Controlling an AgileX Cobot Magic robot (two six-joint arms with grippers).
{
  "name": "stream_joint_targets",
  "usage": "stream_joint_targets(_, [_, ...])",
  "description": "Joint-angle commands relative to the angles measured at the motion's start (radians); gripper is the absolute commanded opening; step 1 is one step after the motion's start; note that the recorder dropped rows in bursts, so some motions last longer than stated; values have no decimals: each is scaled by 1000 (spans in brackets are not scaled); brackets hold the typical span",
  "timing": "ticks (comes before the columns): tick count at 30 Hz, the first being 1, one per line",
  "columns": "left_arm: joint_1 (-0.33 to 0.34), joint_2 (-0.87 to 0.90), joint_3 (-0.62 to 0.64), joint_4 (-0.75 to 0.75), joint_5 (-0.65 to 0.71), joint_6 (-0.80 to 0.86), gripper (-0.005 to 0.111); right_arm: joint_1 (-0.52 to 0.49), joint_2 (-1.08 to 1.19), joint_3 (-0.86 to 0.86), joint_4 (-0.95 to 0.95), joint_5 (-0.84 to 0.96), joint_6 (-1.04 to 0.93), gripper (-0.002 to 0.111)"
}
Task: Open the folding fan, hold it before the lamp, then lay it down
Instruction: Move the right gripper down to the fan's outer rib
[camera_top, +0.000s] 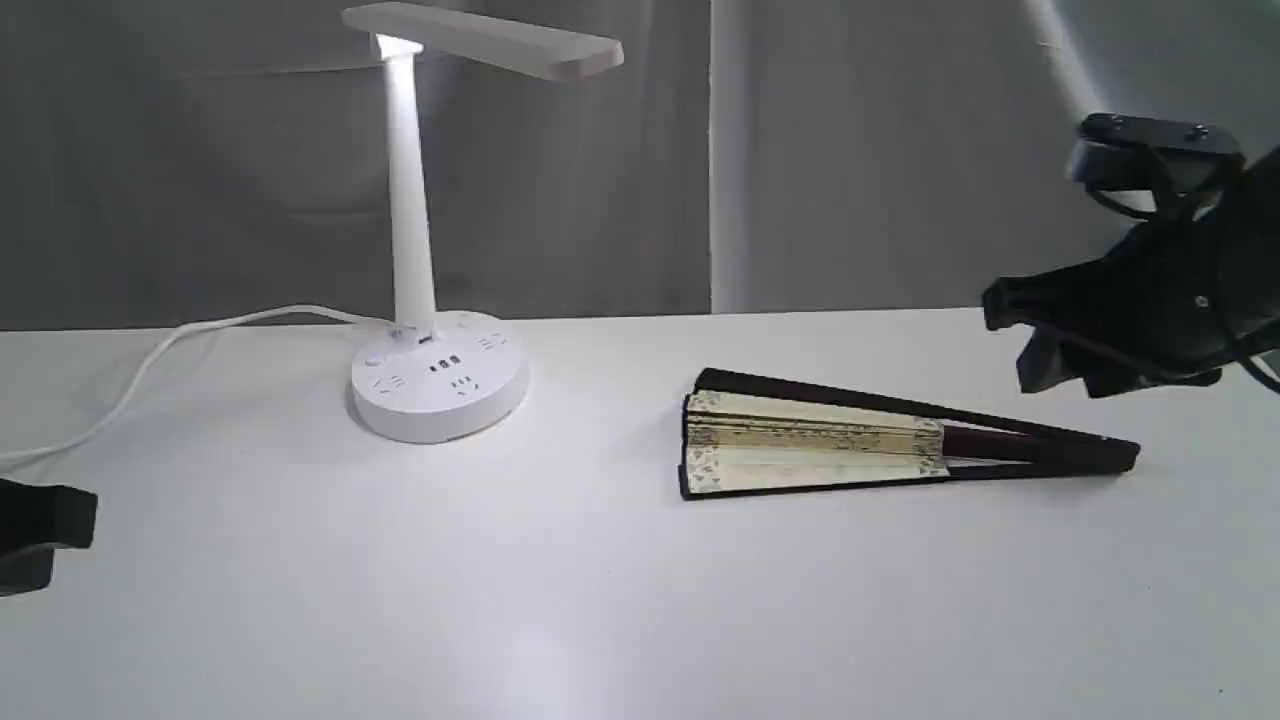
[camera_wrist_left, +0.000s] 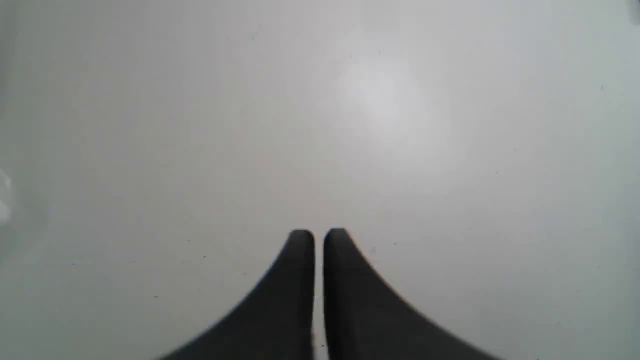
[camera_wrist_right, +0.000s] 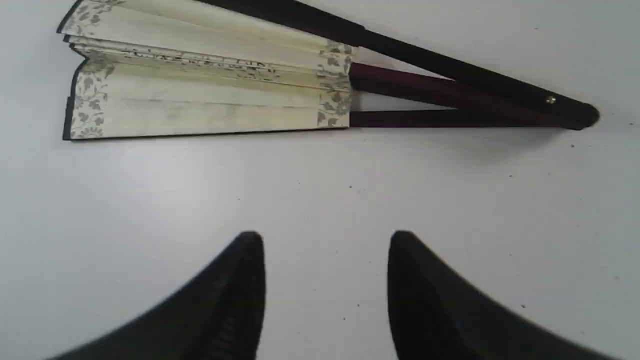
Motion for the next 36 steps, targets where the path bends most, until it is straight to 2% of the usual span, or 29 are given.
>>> stream_joint_targets(1, [-41,38,-18,-15,0,17,3,2,80,-91,11,57,-39,41])
stream_joint_targets(5, [-88,75,-33,-15,-20,15,3,2,186,-187,11,62,-153,41])
stream_joint_targets(9, [-90,90,-34,-4,-36,26,3,2,301,-275,40,83,-218,41])
stream_joint_targets(13, [-90,92,-32,1,-34,45,3,3,394,-362,146,105,-418,41])
stream_joint_targets(19, [-90,93,-32,1,-36,43,3,18,500,-481,190,105,-455,41])
stream_joint_targets(26, [-90,93,-31,10,-34,45,3,54,554,-512,209,52,-724,41])
stream_joint_targets(36, [-90,93,-31,30,-32,43,3,75,632,-512,214,-29,-910,41])
